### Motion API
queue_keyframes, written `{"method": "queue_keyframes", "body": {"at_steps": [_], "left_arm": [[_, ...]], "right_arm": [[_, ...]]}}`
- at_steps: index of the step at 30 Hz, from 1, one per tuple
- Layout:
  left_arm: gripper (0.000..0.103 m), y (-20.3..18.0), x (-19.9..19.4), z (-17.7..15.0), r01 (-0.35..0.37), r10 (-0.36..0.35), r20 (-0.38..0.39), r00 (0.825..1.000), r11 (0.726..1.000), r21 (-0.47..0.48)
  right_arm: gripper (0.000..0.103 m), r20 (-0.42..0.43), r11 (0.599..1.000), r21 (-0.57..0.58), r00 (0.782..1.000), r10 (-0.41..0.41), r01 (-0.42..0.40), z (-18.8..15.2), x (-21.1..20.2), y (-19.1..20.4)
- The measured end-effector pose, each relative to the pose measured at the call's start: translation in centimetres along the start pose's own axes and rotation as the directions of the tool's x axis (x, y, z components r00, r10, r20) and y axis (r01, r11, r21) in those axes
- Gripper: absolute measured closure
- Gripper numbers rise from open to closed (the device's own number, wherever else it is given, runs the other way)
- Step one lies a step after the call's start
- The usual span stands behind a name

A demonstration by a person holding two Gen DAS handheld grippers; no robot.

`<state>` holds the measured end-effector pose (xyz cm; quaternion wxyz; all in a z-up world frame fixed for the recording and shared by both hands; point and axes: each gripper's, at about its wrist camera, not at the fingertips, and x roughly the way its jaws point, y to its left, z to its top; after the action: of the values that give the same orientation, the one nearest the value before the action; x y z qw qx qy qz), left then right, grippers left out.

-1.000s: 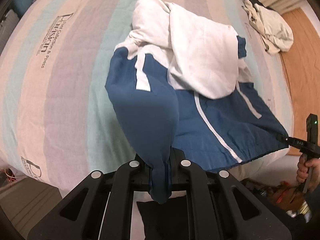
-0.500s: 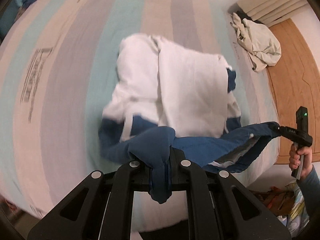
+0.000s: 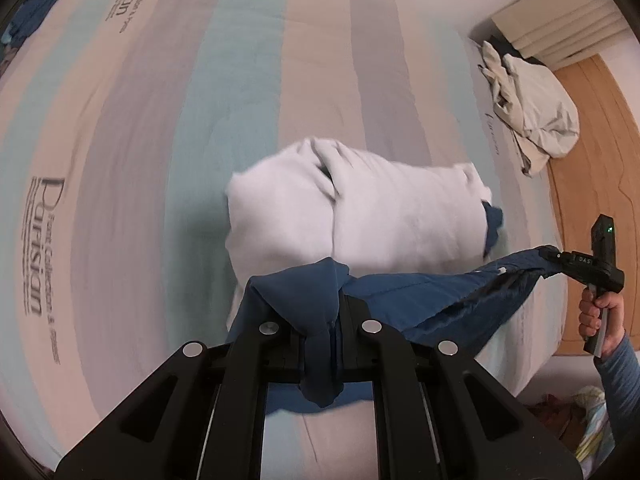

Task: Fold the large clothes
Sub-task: 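Lift the hem with both tools and fold it over toward the hood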

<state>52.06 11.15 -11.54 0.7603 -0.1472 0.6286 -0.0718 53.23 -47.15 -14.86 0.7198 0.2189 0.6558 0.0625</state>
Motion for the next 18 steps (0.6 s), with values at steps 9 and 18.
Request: {"method": "queue_keyframes", "body": {"at_steps": [9, 18], "left_arm": [[0.094, 1.2, 3.8, 6.1, -0.058, 0.058, 0.006, 0.998, 0.998, 0.005], [0.094, 2.7, 9.1, 11.5, -0.098, 0.097, -0.037, 0.995, 0.995, -0.018]], "right_arm": [[0.097, 0.017, 0.998, -0.032, 0.998, -0.060, 0.061, 7.3, 3.2, 2.5], [0.097, -0.019, 0.993, -0.041, 0.994, -0.111, 0.111, 13.0, 8.0, 3.6]]}}
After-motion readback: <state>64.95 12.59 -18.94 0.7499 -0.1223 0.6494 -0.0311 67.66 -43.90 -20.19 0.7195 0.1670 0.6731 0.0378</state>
